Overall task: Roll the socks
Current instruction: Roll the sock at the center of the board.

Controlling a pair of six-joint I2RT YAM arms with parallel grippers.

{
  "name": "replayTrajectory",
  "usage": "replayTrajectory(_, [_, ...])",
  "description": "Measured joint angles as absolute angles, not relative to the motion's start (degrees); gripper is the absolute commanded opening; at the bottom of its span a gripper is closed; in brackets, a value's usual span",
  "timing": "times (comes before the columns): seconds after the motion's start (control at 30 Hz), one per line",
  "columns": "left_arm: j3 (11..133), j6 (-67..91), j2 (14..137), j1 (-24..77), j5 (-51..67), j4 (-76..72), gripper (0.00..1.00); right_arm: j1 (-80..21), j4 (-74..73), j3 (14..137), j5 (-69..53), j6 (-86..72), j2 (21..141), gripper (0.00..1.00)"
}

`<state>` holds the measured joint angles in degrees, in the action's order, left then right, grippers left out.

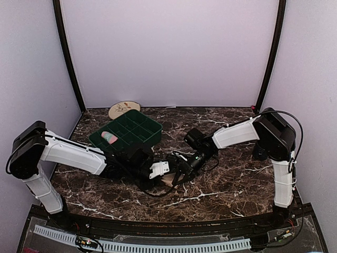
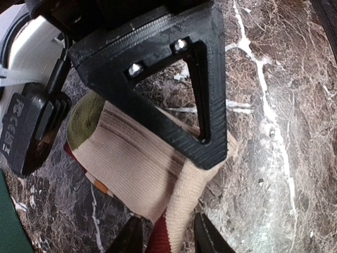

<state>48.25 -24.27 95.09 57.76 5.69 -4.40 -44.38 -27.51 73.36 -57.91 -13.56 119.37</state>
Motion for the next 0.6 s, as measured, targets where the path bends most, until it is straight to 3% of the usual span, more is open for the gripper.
replayTrajectory(0.13, [49.5,-24.3,96.1,57.8,6.9,-4.0,0.28,-44.4,-27.6,73.4,-57.9,-13.5,119.4,0.00])
replayTrajectory(0.43, [51.9,-24.2,98.8,57.8,10.1,-1.0,0.26,-43.7,-27.9,73.3,-57.9,-13.4,119.4,0.00])
replayTrajectory(0.6, [54.2,-23.6,100.5,57.4,11.8,1.5,0.11,-43.7,-27.9,73.2,-57.9,-13.3,119.4,0.00])
